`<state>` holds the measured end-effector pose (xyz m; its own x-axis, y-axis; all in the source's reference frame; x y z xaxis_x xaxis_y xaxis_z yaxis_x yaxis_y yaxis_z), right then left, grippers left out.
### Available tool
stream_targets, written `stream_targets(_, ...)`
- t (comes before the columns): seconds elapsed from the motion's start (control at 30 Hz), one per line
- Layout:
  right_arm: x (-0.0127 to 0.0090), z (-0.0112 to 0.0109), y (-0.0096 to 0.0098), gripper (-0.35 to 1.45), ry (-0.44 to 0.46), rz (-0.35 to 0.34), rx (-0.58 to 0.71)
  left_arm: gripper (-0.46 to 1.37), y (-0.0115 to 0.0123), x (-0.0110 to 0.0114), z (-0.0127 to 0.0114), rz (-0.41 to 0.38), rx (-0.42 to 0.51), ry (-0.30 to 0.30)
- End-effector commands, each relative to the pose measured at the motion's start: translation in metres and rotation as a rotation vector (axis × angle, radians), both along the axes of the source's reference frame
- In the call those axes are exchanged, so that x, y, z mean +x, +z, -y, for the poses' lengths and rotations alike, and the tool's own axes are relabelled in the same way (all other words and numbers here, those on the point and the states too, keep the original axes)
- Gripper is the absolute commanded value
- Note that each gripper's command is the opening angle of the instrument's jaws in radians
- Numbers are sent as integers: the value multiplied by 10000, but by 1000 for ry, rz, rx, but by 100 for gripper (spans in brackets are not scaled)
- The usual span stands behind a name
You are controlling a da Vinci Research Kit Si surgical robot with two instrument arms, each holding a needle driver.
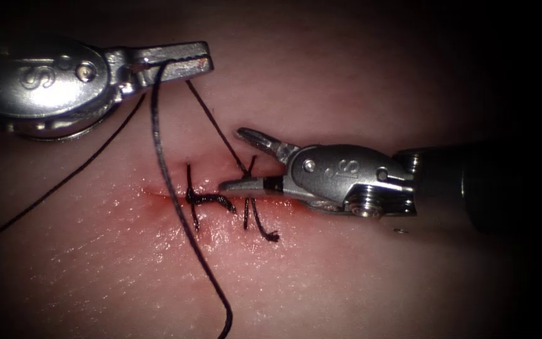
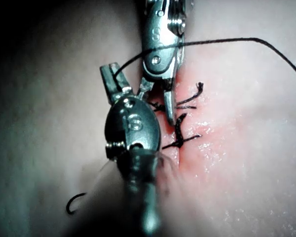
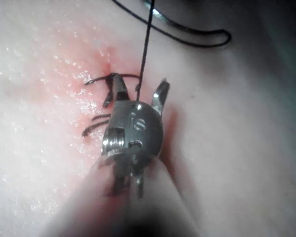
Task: Wound Closure
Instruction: Pull up with the left white snipping the suture with the right cutter
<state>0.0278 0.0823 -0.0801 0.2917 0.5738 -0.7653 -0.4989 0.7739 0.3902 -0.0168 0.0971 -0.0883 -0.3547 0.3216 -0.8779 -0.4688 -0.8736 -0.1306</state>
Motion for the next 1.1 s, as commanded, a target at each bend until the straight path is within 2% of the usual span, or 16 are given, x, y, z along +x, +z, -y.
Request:
stream_targets(0.03, 0, 0, 1, 116, 1, -4, -4, -35, 0, 0, 0, 4, 3, 8)
stream_targets(0.27, 9, -6, 3, 115, 44, -27, -32, -35, 0, -1, 0, 4, 3, 7)
stream_targets(0.53, 30, 0, 6, 116, 57, -33, -43, -35, -4, -8, 1, 4, 4, 12)
stream_targets(0.87, 32, -5, 11, 114, 79, -46, -60, -35, -12, -16, 1, 7, 2, 21)
stream_targets(1.1, 43, -6, 10, 109, 92, -44, -63, -35, -13, -25, 4, 12, 4, 28)
